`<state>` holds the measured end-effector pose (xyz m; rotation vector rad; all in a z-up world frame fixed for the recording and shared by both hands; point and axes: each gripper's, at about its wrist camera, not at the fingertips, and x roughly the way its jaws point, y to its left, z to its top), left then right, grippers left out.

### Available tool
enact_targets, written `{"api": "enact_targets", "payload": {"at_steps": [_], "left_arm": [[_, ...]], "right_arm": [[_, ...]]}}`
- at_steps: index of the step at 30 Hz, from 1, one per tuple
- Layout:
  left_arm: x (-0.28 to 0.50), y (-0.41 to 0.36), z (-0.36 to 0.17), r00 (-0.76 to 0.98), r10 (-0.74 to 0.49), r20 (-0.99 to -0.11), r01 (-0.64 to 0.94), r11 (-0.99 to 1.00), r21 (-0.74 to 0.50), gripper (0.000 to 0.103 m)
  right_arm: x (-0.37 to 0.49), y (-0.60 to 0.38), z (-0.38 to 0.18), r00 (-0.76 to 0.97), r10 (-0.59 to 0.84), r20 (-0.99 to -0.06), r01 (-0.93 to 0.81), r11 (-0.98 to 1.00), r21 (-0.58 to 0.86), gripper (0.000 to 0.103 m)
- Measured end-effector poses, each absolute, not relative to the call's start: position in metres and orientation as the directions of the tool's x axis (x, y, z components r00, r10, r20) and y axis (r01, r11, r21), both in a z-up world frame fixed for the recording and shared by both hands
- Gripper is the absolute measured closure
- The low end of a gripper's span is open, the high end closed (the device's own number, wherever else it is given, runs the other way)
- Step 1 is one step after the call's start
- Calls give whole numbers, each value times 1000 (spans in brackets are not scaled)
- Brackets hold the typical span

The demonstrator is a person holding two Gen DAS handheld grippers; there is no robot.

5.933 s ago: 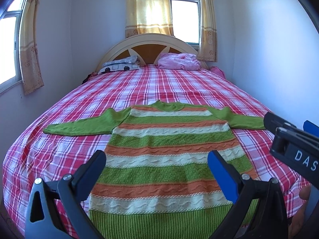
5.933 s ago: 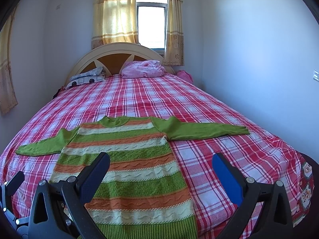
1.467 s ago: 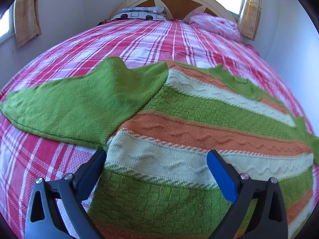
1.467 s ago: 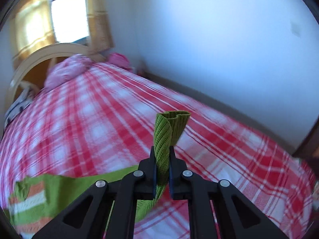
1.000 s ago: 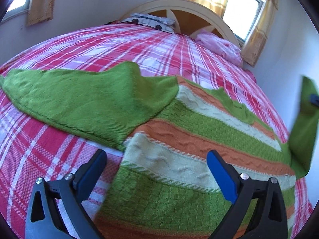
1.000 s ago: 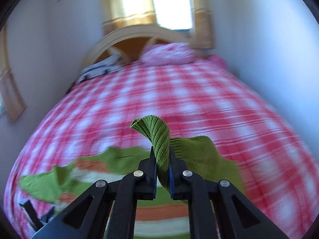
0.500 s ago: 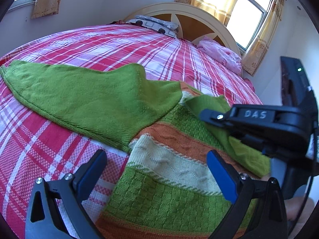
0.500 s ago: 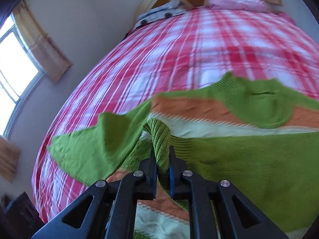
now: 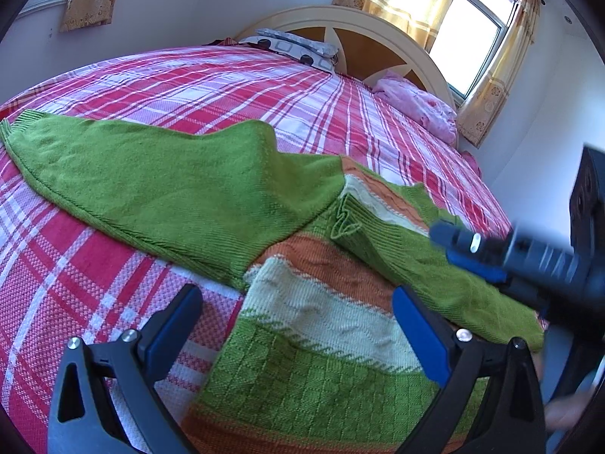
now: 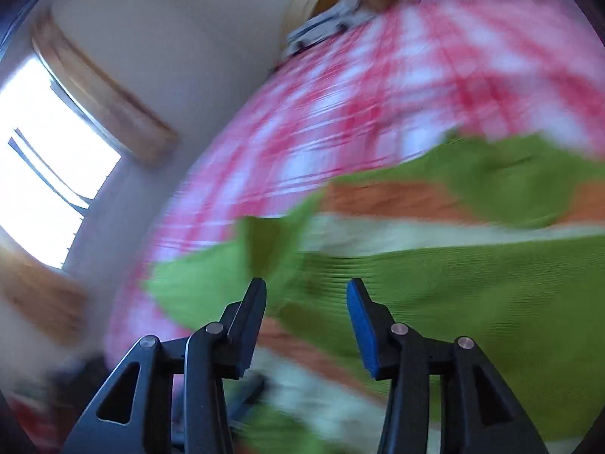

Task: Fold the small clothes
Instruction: 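Fold the held sleeve across the sweater body and open the right gripper, then grasp the other green sleeve cuff with the left gripper and lift it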

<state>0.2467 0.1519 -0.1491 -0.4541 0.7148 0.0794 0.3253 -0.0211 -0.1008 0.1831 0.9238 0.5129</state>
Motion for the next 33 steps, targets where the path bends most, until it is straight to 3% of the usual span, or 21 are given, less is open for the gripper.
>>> {"api": "enact_targets", "payload": {"at_steps": [4,12,17,20,24,33], "left_arm": [[246,154,-150,756,-82,-649,-234,892,-386,2],[237,160,-143,750,-81,-657,-237,893,-382,2],[207,205,-114,779,106,-617,-330,907,-260,1],[202,258,-103,769,222,-600,-437,867,-239,1],[211,334,-102,701,360,-616,-600,765,-235,1],[259,416,-138,538,427,-727,-751,634,-184,24]], "right_arm": [[310,-5,-123,499,395,-772,-359,904,230,61],[311,-7,-127,514,378,-770,-340,914,222,62],[266,-28,-89,604,387,-697,-347,915,208,62],[222,-41,-68,676,356,-645,-343,927,152,53],[183,-53,-56,708,374,-600,-329,925,189,42],[144,-41,-52,688,399,-607,-354,914,199,41]]}}
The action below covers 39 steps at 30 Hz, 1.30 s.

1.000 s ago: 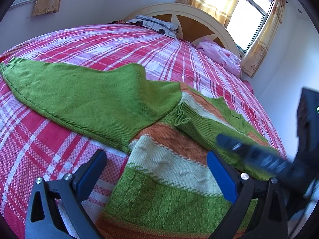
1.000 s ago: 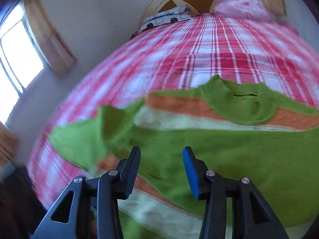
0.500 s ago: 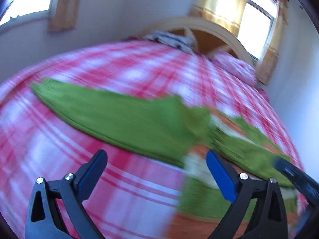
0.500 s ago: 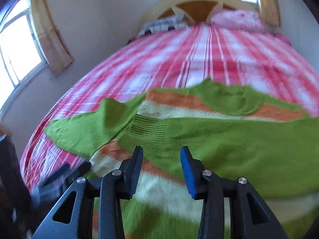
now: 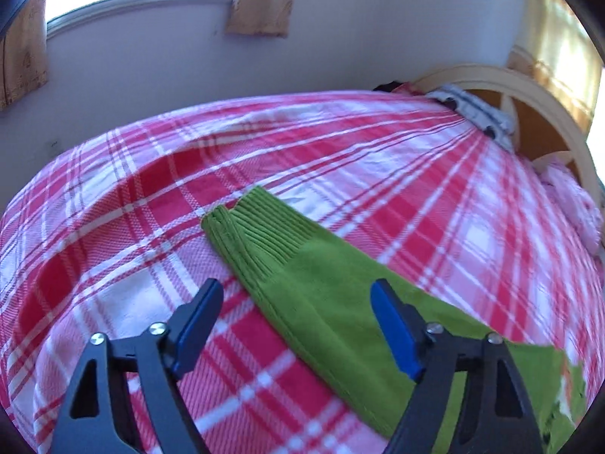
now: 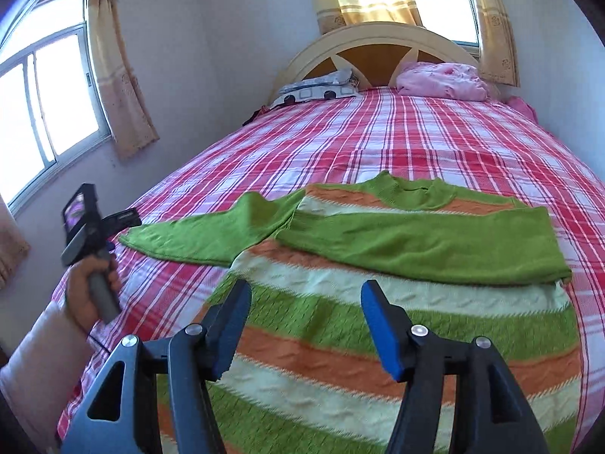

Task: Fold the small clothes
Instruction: 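Grasp the other green sleeve cuff with the left gripper and lift it, then fold the held sleeve across the sweater body and open the left gripper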

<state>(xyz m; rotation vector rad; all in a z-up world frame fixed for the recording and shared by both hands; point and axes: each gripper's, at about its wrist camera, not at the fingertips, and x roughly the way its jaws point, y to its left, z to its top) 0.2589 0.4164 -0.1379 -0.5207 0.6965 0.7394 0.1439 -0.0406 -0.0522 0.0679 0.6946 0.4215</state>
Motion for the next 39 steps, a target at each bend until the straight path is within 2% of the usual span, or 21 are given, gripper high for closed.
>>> {"api": "enact_targets", "payload": {"at_steps": [3,7,10,12,13,15,21,28,34,39], "left_arm": [[266,421,-152,510,397,-763,-763,619,-187,33],[274,413,-151,492,424,-760,-763,630,-143,36],[279,414,-153,478,436,-762,-768,628,-123,46],[278,415,-153,470,448,-761,-775,621,-113,63],[278,415,-152,473,447,-759,-774,623,-115,68],[281,415,-152,491,434,-755,-758,640,-125,87],[280,410,-145,517,443,-732,-745,654,-129,95],[281,342,-82,661,487,-570,-635,769,-80,95],[289,245,-29,804,386,-452,-460,886,-62,95],[299,148,-14,878,229,-420,-261,965,-19,95]], "right_arm": [[142,-40,-52,686,392,-613,-348,917,197,41],[142,-42,-52,694,371,-617,-331,925,183,41],[146,-44,-55,692,359,-627,-316,931,185,41],[148,-44,-57,688,357,-632,-308,932,191,41],[149,-44,-58,685,359,-634,-304,932,198,41],[150,-44,-61,679,363,-638,-298,931,212,41],[151,-49,-66,666,362,-652,-279,932,233,41],[148,-72,-64,689,337,-641,-225,941,253,41],[148,-97,-69,691,323,-647,-151,940,307,41],[143,-117,-70,706,290,-646,-111,946,304,41]]}}
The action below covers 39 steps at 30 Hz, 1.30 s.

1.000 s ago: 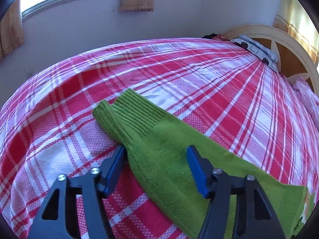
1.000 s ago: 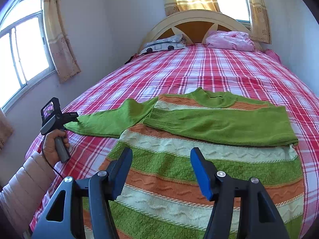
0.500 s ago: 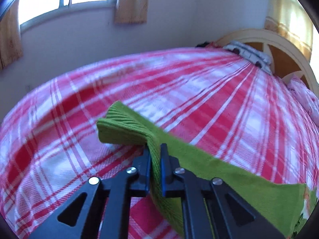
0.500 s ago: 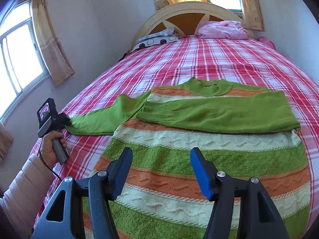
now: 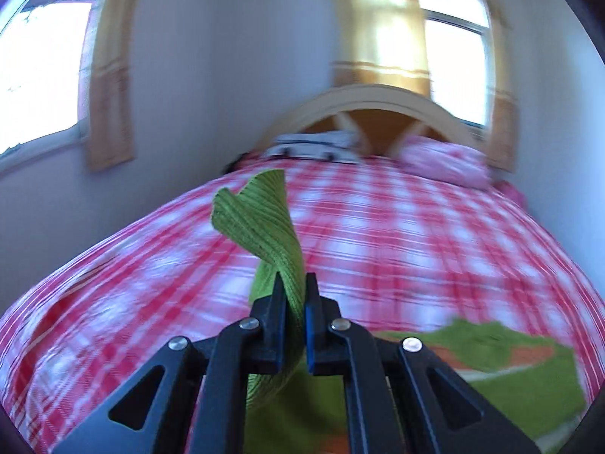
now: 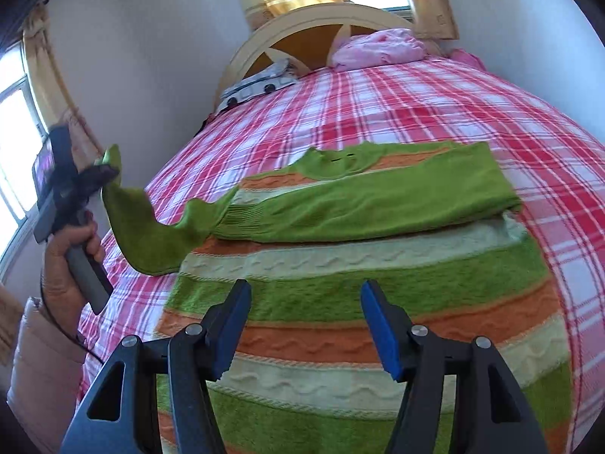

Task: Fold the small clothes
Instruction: 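Fold the held sleeve across the sweater body and open the left gripper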

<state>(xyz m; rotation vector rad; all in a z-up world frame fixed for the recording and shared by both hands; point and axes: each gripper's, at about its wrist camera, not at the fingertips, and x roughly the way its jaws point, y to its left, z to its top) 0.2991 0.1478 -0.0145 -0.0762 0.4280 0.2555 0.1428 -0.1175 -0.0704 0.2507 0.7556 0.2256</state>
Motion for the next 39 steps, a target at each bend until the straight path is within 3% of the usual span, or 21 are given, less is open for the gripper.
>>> {"api": "enact_targets", "payload": {"at_steps": [11,22,23,25,27,29,33,37,39], "left_arm": [[314,-25,-67,860,-5,-511,38,998,54,95],[307,-93,-100,771,-68,-633,186,975,122,91],[306,-95,-103,746,-97,-659,225,968,113,87],[300,-99,-107,712,-120,-691,276,954,118,66],[286,-101,-106,705,-125,-698,308,941,143,28],[265,-91,-100,718,-149,-680,319,938,132,22],[242,-44,-95,708,-164,-687,262,964,39,22],[248,6,-94,725,-48,-687,95,995,31,22],[255,25,-96,724,29,-690,9,999,51,22]], "right_arm": [[132,-194,-74,741,187,-645,36,948,316,41],[128,-249,-89,734,116,-669,158,929,335,41],[127,-250,-90,731,115,-673,165,927,338,41],[127,-254,-90,731,118,-672,172,921,349,41],[125,-258,-88,733,111,-671,184,917,353,41],[124,-262,-84,739,105,-666,189,916,354,41],[123,-268,-68,767,51,-639,194,932,306,41],[145,-262,-47,791,23,-611,153,960,235,42],[171,-243,-37,797,39,-603,87,980,178,47]]}}
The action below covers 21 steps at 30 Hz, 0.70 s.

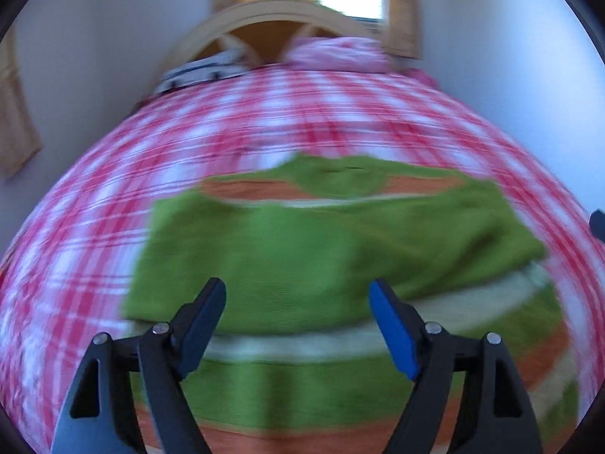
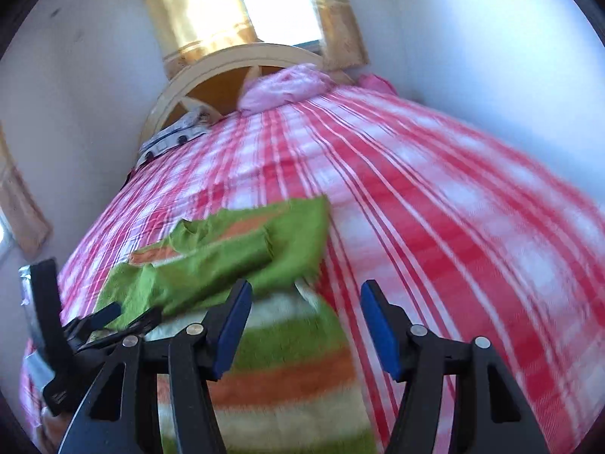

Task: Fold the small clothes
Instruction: 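Fold the held sleeve across the sweater body and open the left gripper, then move both tools toward the ribbed hem of the sweater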

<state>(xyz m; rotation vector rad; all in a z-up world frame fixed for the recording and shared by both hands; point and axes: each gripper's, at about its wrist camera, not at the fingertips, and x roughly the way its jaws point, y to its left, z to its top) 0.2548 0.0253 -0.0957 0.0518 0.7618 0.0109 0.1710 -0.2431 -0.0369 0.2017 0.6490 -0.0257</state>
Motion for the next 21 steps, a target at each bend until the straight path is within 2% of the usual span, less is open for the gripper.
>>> {"api": "enact_targets", "payload": {"at_steps": [2,6,11,14,17,21], "left_arm": [[261,42,-98,719,89,-689,-63,996,63,22],[275,62,-113,698,190,-691,-163,981,105,22],[280,74,-137,666,227,-710,-183,973,139,22],[280,72,-139,666,223,-712,-182,974,135,22],[284,72,-142,660,236,-713,-181,971,153,20],[280,78,-137,667,201,-718,-162,979,124,20]], "right_arm": [[202,-220,-36,785,97,-612,1,987,158,48],[268,-179,-64,717,53,-695,-34,999,42,66],[302,-171,-114,629,-24,-777,18,1000,-16,66],[303,-169,-123,634,-59,-771,20,998,-60,66],[301,-164,-125,632,-112,-767,34,993,-116,60],[297,-168,-119,644,-122,-755,56,992,-112,54]]}}
